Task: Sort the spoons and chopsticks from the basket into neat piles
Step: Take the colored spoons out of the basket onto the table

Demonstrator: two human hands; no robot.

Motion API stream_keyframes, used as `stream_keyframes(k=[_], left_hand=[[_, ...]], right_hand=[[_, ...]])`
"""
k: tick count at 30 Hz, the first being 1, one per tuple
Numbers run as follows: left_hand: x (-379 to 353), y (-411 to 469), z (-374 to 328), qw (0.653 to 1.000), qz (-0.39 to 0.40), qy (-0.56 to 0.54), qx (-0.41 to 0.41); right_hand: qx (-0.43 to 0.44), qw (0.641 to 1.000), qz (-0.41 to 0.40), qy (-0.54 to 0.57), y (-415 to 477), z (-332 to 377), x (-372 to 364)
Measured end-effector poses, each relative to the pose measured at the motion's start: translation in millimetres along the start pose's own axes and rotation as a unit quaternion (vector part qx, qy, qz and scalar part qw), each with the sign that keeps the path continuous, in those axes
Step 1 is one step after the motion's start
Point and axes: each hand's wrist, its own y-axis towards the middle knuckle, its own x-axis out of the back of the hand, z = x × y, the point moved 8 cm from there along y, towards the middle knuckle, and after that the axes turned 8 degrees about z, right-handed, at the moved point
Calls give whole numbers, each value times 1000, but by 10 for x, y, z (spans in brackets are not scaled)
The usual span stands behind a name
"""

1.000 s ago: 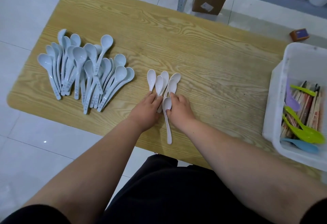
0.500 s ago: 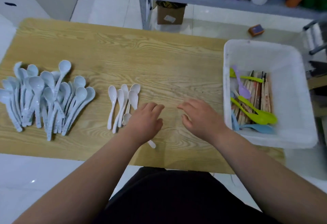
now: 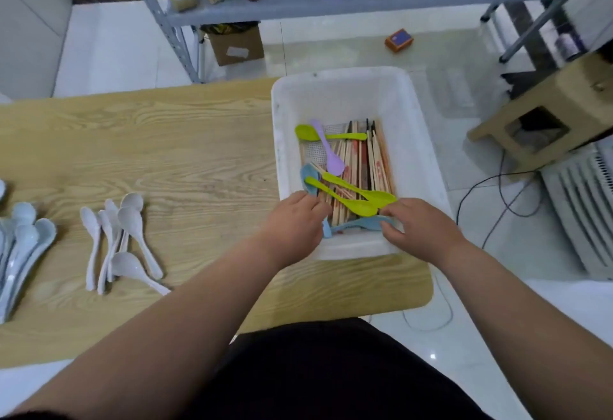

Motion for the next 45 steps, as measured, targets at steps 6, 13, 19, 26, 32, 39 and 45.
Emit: stream_keyframes(k=[6, 13, 19, 26, 32, 39, 45], left_hand=[[-299, 666, -16, 980, 165, 19, 105], [-517, 1057, -67, 960, 207, 137, 127], [-476, 1042, -142, 953, 196, 199, 118], [-392, 1016, -191, 948, 237, 180, 109], [-135, 971, -106, 967, 180, 25, 181], [-127, 549, 322, 751, 1, -558, 354], [-297, 483, 431, 655, -27, -645, 394]], right_hand=[[38, 999, -7, 8, 10, -35, -68], [60, 998, -7, 22, 34, -74, -97], [72, 997, -14, 19, 44, -67, -98], [77, 996, -34, 31, 25, -82, -74], [74, 995, -15, 67, 25, -99, -50], [51, 993, 14, 108, 396, -10, 57], [16, 993, 22, 111, 934, 28, 195]])
